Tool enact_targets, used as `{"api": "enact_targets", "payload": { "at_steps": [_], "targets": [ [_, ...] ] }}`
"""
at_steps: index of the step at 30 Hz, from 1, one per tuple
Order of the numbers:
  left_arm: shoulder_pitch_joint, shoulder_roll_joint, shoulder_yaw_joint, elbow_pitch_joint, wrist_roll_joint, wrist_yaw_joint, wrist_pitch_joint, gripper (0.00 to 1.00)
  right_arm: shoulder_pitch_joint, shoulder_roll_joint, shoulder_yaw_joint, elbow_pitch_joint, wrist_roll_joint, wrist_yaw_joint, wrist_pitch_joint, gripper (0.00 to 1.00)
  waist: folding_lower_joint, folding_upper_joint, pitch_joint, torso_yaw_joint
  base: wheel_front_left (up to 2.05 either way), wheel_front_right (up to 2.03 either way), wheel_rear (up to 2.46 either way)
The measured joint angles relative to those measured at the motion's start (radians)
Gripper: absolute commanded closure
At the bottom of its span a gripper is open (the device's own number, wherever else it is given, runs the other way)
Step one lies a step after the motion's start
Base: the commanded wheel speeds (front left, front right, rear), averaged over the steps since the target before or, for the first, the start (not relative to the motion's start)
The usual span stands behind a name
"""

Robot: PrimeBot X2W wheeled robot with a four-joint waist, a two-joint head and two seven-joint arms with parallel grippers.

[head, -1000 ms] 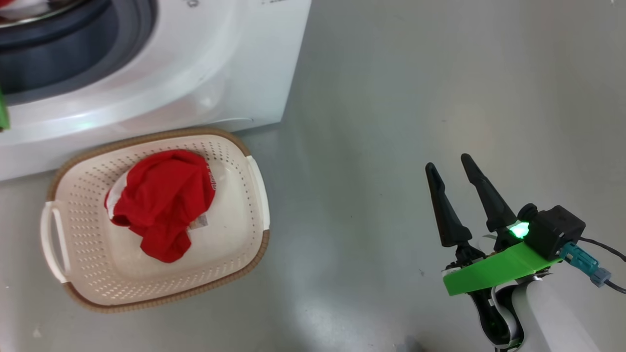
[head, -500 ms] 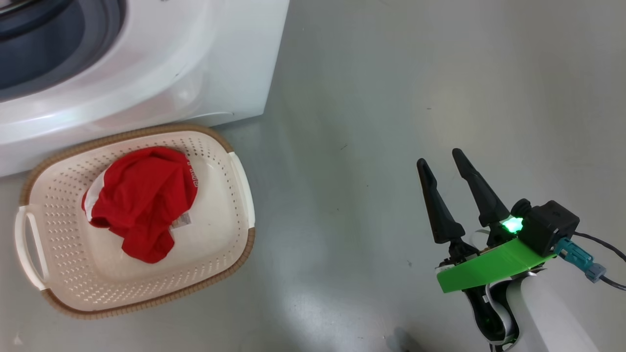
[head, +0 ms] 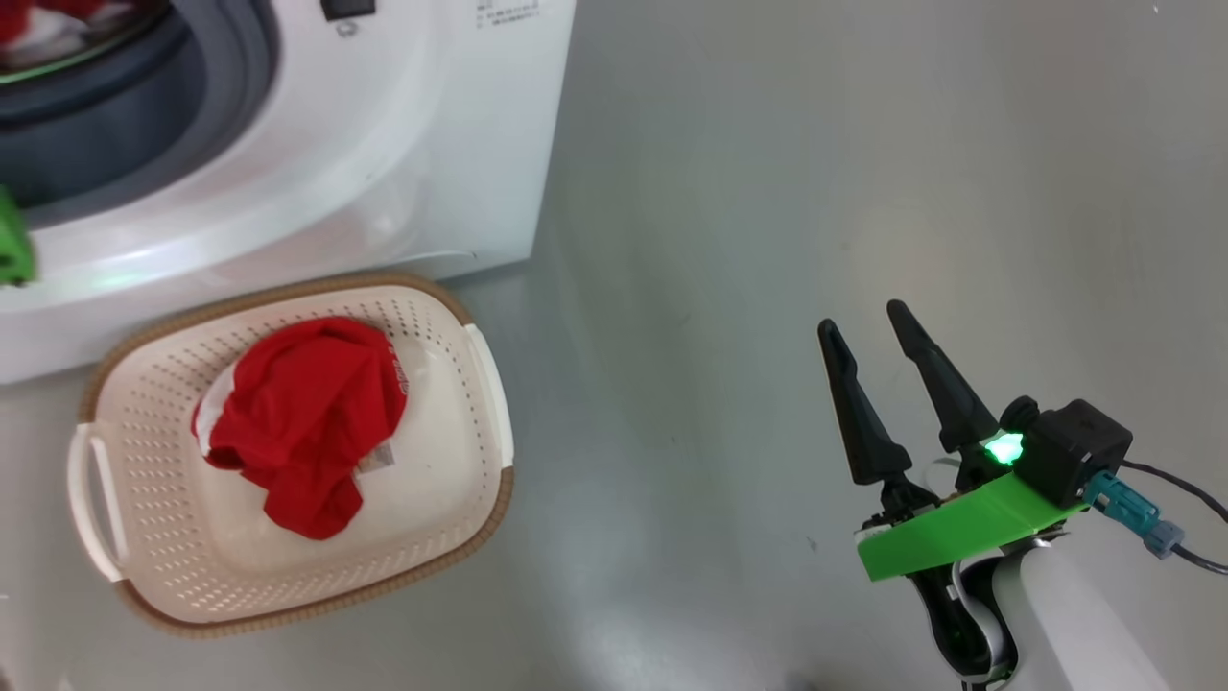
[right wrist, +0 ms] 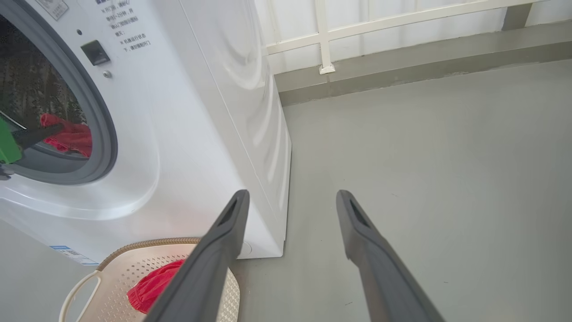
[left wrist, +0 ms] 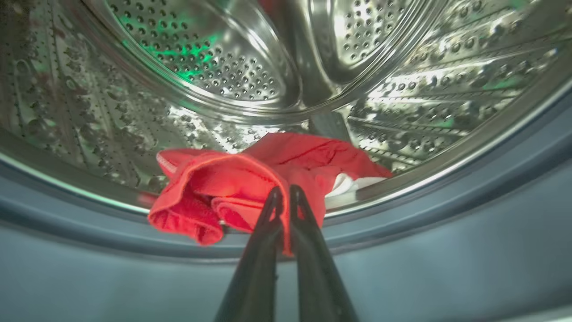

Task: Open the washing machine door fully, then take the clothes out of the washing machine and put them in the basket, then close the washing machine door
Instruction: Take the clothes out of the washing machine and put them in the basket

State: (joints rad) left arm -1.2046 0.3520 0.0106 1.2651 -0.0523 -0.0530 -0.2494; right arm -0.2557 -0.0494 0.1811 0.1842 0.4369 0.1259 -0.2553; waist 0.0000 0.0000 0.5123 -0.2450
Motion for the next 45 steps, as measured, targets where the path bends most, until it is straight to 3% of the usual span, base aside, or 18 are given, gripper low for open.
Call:
{"api": "enact_targets", "payload": {
  "at_steps": [9, 27, 45],
  "targets": [
    [0.197, -0.068, 0.037, -0.317, -0.065, -0.028, 0.000, 1.00, 0.017, 0.000, -0.015, 0.008, -0.021, 0.000, 0.000, 0.00, 0.0000, 0.0000, -0.060, 0.034, 0.00, 0.00, 0.00],
    [0.475, -0.181, 0.127, -0.770, -0.090, -0.062, 0.000, 1.00, 0.072, 0.000, -0.061, 0.021, -0.067, 0.000, 0.000, 0.00, 0.0000, 0.0000, -0.165, 0.086, 0.00, 0.00, 0.00],
    [0.594, -0.256, 0.170, -1.190, -0.089, -0.071, -0.008, 1.00, 0.108, 0.000, -0.094, 0.019, -0.083, 0.000, 0.000, 0.00, 0.0000, 0.0000, -0.216, 0.135, 0.00, 0.00, 0.00]
  ]
}}
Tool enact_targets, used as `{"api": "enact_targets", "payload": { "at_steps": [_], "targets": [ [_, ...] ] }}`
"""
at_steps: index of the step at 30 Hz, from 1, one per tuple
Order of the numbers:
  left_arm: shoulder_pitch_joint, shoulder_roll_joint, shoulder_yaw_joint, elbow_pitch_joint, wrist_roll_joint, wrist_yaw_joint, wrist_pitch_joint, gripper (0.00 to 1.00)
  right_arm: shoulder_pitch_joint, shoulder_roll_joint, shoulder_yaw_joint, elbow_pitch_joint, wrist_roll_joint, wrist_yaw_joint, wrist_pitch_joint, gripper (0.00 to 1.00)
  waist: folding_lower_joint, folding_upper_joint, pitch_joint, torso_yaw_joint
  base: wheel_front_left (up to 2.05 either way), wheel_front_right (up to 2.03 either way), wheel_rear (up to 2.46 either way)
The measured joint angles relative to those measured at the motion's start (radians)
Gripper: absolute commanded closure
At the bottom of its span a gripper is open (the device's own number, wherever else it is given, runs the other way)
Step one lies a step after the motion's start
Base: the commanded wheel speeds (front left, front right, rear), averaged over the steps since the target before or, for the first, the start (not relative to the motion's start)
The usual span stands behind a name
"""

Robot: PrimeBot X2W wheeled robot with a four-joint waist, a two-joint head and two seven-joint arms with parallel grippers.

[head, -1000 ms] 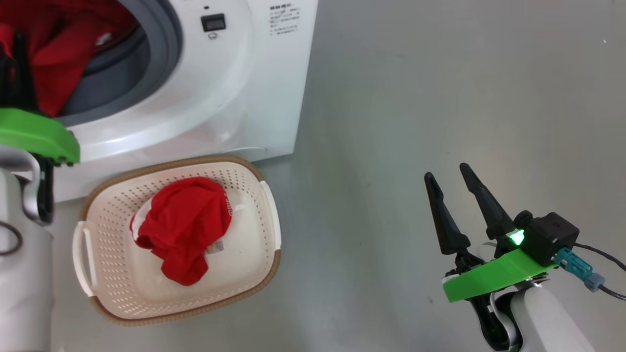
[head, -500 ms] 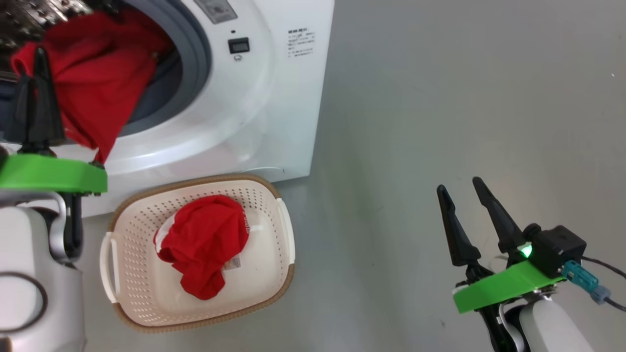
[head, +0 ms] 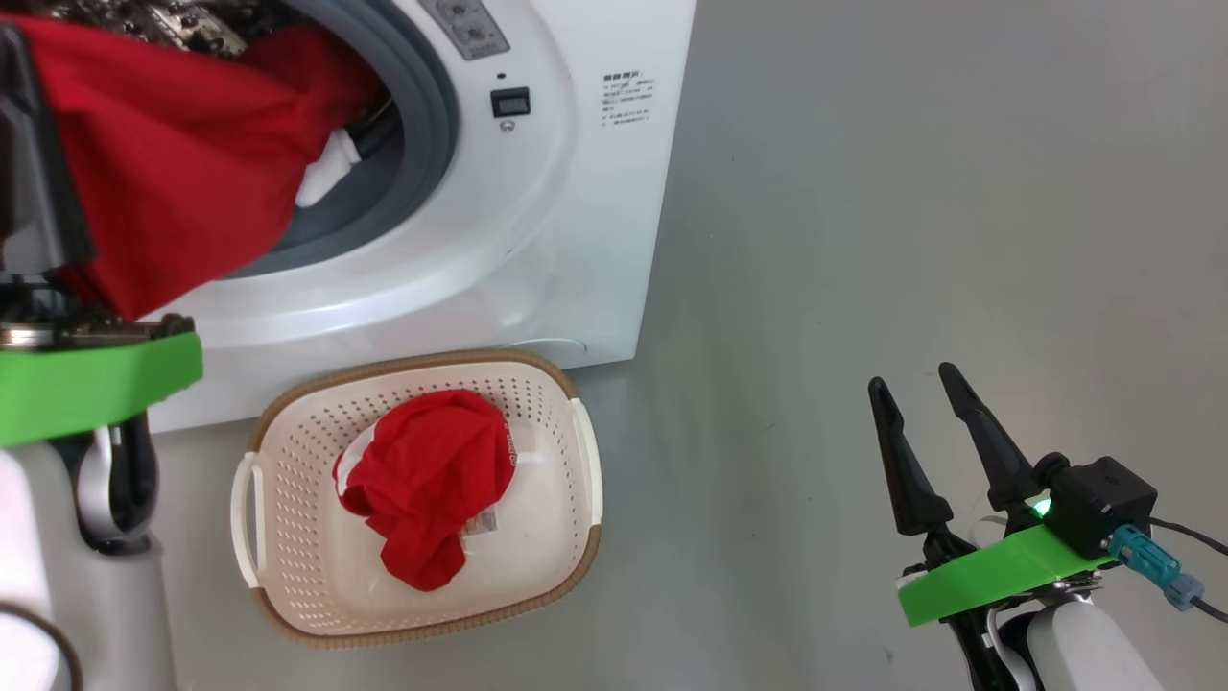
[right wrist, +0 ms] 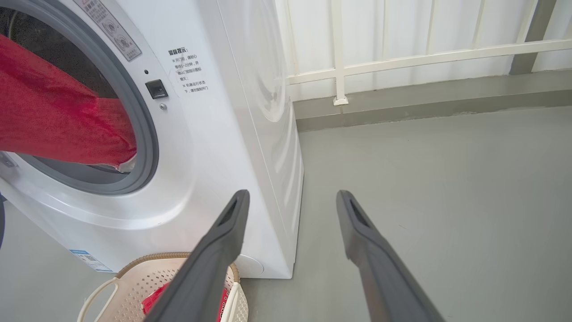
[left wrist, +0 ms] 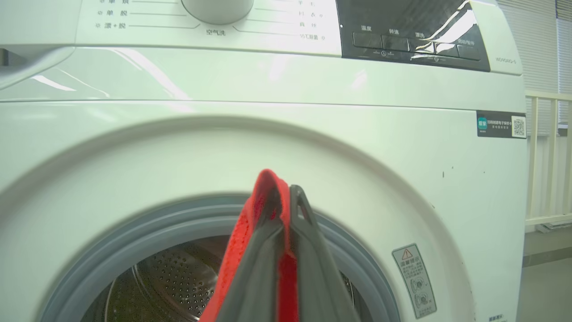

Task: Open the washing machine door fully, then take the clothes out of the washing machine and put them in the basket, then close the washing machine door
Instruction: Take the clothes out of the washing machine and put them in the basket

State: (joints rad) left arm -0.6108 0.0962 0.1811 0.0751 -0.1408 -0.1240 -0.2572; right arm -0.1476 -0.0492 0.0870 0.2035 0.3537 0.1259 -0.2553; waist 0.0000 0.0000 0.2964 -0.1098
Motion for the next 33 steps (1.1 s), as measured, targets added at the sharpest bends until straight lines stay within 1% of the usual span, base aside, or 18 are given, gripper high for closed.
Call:
{"api": "enact_targets", "payload": {
  "at_steps": [6, 9, 11, 21, 26, 29, 33],
  "targets": [
    [0.018, -0.016, -0.001, -0.143, 0.000, 0.000, -0.001, 1.00, 0.000, 0.000, -0.001, -0.003, -0.002, 0.000, 0.000, 0.00, 0.0000, 0.0000, 0.013, 0.005, 0.00, 0.00, 0.00],
    [0.024, -0.022, -0.004, -0.174, 0.000, -0.001, -0.001, 1.00, 0.000, 0.000, -0.001, -0.005, -0.002, 0.000, 0.000, 0.00, 0.0000, 0.0000, 0.021, 0.007, 0.00, 0.00, 0.00],
    [0.041, -0.025, -0.014, -0.170, -0.002, -0.001, -0.001, 1.00, 0.000, 0.000, 0.000, -0.005, -0.002, 0.000, 0.000, 0.00, 0.0000, 0.0000, 0.027, 0.008, 0.00, 0.00, 0.00],
    [0.135, -0.030, -0.053, -0.035, -0.015, -0.001, -0.001, 1.00, -0.003, 0.000, 0.015, -0.008, -0.002, 0.000, 0.000, 0.00, 0.0000, 0.0000, 0.061, 0.002, 0.00, 0.00, 0.00],
    [0.156, -0.035, -0.064, 0.072, -0.022, -0.001, -0.001, 1.00, -0.009, 0.000, 0.021, -0.014, 0.006, 0.000, 0.000, 0.00, 0.0000, 0.0000, 0.096, -0.002, 0.00, 0.00, 0.00],
    [0.157, -0.038, -0.077, 0.150, -0.047, -0.001, -0.001, 1.00, -0.035, 0.000, 0.026, -0.021, 0.012, 0.000, 0.000, 0.00, 0.0000, 0.0000, 0.132, -0.004, 0.00, 0.00, 0.00],
    [0.149, -0.030, -0.090, 0.245, -0.047, -0.001, -0.001, 1.00, -0.060, 0.000, 0.029, -0.028, 0.016, 0.000, 0.000, 0.00, 0.0000, 0.0000, 0.173, -0.006, 0.00, 0.00, 0.00]
  ]
}}
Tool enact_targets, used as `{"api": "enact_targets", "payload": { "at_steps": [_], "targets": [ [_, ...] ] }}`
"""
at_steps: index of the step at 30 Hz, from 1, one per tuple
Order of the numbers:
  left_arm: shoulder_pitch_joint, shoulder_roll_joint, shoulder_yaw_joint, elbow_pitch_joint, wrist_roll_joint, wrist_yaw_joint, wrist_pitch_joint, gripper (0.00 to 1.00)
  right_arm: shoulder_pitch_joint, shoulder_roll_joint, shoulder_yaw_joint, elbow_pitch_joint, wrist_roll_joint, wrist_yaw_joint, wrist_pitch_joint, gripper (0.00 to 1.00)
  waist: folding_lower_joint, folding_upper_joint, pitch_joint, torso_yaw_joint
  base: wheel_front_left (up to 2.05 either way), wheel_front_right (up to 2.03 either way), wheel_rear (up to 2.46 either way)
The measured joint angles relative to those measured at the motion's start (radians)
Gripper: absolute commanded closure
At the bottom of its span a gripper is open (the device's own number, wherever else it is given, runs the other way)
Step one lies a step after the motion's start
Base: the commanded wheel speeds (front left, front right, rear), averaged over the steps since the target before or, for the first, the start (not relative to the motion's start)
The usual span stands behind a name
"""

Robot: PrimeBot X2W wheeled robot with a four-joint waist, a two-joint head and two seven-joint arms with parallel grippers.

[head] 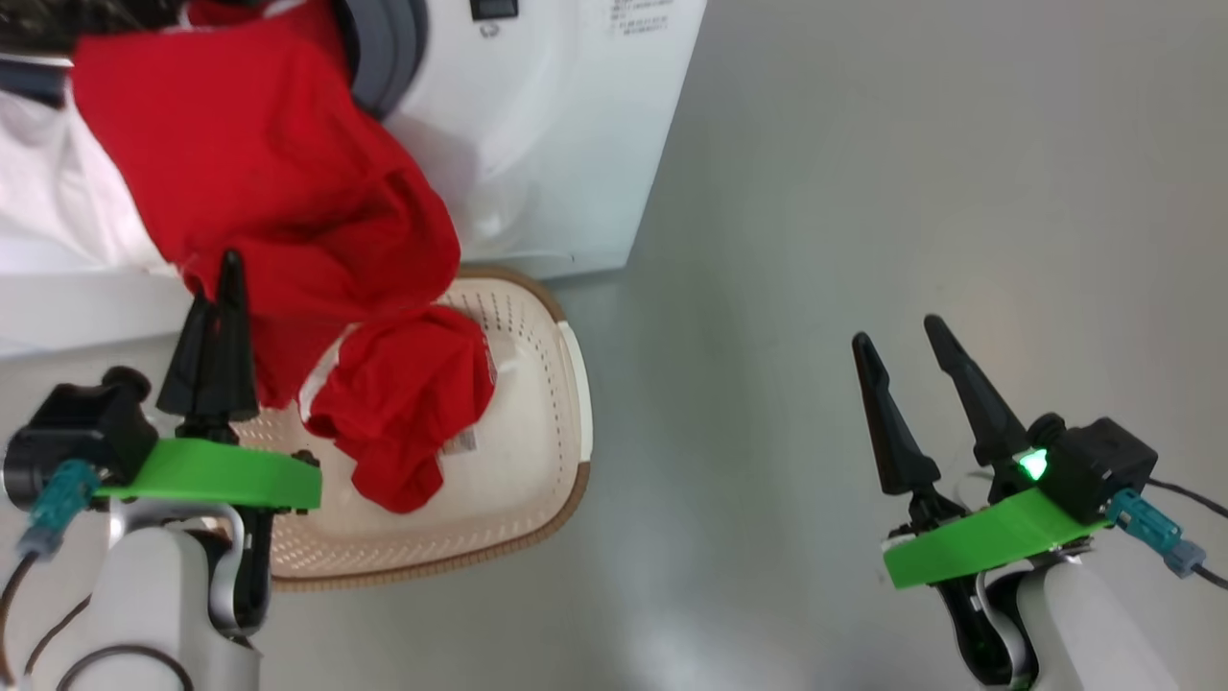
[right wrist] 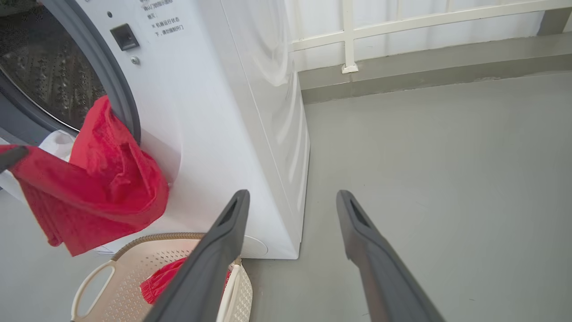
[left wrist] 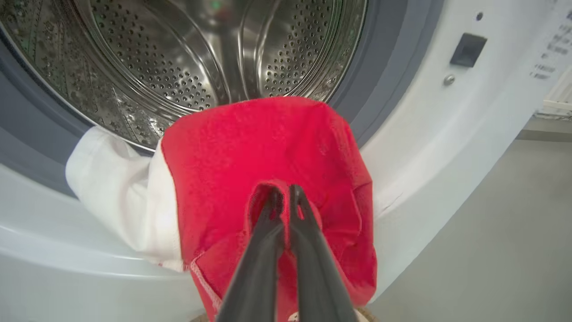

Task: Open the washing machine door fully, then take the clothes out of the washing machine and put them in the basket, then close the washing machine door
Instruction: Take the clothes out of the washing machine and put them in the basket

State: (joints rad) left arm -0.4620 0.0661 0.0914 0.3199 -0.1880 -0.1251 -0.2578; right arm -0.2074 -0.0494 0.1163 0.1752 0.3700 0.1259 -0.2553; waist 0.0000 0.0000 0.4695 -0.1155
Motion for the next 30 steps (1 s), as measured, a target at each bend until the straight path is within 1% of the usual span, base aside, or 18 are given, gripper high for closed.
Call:
{"api": "enact_targets", "payload": {
  "at_steps": [8, 15, 21, 30],
  "targets": [
    [-0.099, 0.038, -0.045, 0.198, 0.000, 0.000, 0.000, 1.00, -0.062, 0.000, 0.021, -0.014, 0.011, 0.000, 0.000, 0.00, 0.0000, 0.0001, 0.091, -0.010, 0.00, 0.00, 0.00],
    [-0.192, 0.058, -0.082, 0.370, 0.000, 0.000, 0.000, 1.00, -0.092, -0.001, 0.027, -0.023, 0.016, 0.000, 0.000, 0.00, 0.0000, 0.0000, 0.165, -0.022, 0.00, 0.00, 0.00],
    [-0.270, 0.076, -0.108, 0.461, 0.001, 0.000, 0.000, 1.00, -0.125, -0.001, 0.033, -0.035, 0.044, 0.000, 0.000, 0.00, 0.0000, 0.0000, 0.223, -0.036, 0.00, 0.00, 0.00],
    [-0.356, 0.088, -0.138, 0.554, 0.001, 0.000, 0.000, 1.00, -0.152, -0.001, 0.048, -0.047, 0.058, 0.000, 0.000, 0.00, 0.0000, 0.0000, 0.287, -0.054, 0.00, 0.00, 0.00]
  ]
}}
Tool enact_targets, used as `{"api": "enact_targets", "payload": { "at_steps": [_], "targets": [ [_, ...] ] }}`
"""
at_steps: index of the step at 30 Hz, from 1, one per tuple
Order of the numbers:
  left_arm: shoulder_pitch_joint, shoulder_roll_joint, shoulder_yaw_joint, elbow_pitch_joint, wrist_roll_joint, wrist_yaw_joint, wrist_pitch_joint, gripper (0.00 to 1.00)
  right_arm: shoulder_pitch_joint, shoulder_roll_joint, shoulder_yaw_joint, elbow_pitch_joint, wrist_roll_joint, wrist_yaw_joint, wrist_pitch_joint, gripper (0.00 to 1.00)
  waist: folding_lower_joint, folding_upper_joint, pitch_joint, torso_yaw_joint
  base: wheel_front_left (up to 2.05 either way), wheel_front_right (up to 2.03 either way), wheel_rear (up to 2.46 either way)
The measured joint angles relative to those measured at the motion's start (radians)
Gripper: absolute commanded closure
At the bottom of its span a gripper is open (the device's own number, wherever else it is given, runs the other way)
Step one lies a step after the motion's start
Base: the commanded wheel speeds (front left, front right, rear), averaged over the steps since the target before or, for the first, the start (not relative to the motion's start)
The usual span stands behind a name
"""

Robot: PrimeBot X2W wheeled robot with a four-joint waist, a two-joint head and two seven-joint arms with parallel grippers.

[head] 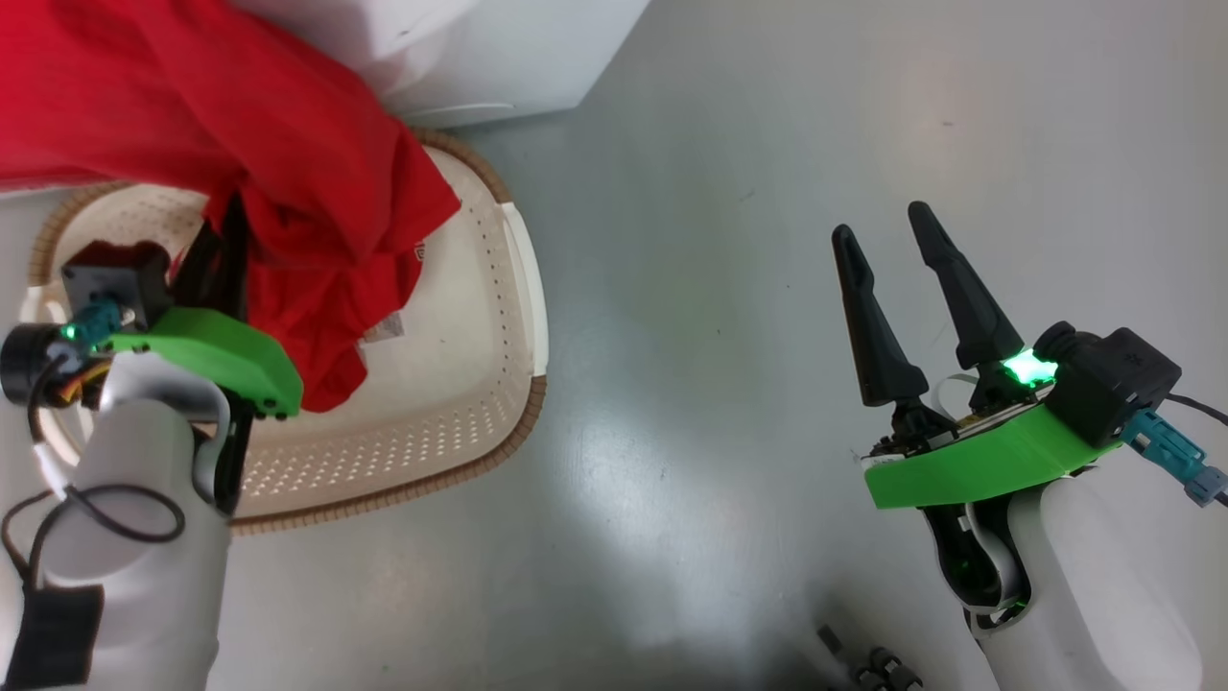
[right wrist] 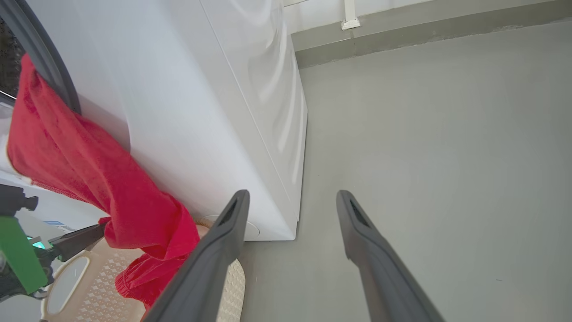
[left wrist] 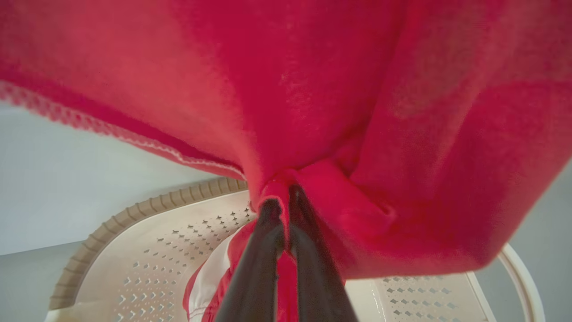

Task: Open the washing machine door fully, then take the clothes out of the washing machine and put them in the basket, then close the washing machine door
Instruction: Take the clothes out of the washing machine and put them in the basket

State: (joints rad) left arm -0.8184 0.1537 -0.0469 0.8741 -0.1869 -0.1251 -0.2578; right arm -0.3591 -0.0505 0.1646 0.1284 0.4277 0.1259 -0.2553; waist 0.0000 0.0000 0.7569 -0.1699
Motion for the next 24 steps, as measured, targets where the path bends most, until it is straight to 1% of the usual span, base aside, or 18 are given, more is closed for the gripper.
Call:
{"api": "enact_targets", "payload": {
  "at_steps": [2, 5, 6, 7, 8, 9, 24],
  "targets": [
    [-0.013, 0.002, -0.008, 0.017, 0.000, 0.000, 0.000, 1.00, 0.000, 0.000, 0.001, 0.000, 0.003, 0.000, 0.000, 0.00, -0.0001, 0.0000, 0.007, -0.003, 0.00, 0.00, 0.00],
    [-0.028, 0.006, -0.015, 0.039, 0.000, 0.000, 0.000, 0.64, -0.007, 0.000, 0.003, 0.001, 0.003, 0.000, 0.000, 0.00, 0.0000, 0.0000, 0.014, -0.007, 0.00, 0.00, 0.00],
    [-0.030, 0.007, -0.017, 0.044, 0.000, 0.000, 0.000, 0.54, -0.013, 0.000, 0.003, 0.001, 0.003, 0.000, 0.000, 0.00, 0.0000, 0.0000, 0.015, -0.008, 0.00, 0.00, 0.00],
    [-0.032, 0.008, -0.019, 0.048, 0.000, 0.000, 0.000, 0.25, -0.018, 0.000, 0.003, 0.001, 0.003, 0.000, 0.000, 0.00, 0.0000, 0.0000, 0.014, -0.009, 0.00, 0.00, 0.00],
    [-0.032, 0.008, -0.021, 0.050, 0.000, 0.000, 0.000, 0.05, -0.020, 0.000, 0.003, 0.001, 0.003, 0.000, 0.000, 0.00, 0.0000, 0.0000, 0.012, -0.009, 0.00, 0.00, 0.00],
    [-0.032, 0.008, -0.022, 0.053, 0.000, 0.000, 0.000, 0.00, -0.020, 0.000, 0.003, 0.002, 0.003, 0.000, 0.000, 0.00, 0.0000, 0.0000, 0.010, -0.009, 0.00, 0.00, 0.00],
    [-0.030, -0.002, -0.038, 0.042, -0.026, 0.000, 0.000, 0.00, -0.019, 0.000, 0.003, 0.012, -0.004, 0.000, 0.000, 0.00, 0.0000, 0.0000, -0.033, 0.009, 0.00, 0.00, 0.00]
  ]
}}
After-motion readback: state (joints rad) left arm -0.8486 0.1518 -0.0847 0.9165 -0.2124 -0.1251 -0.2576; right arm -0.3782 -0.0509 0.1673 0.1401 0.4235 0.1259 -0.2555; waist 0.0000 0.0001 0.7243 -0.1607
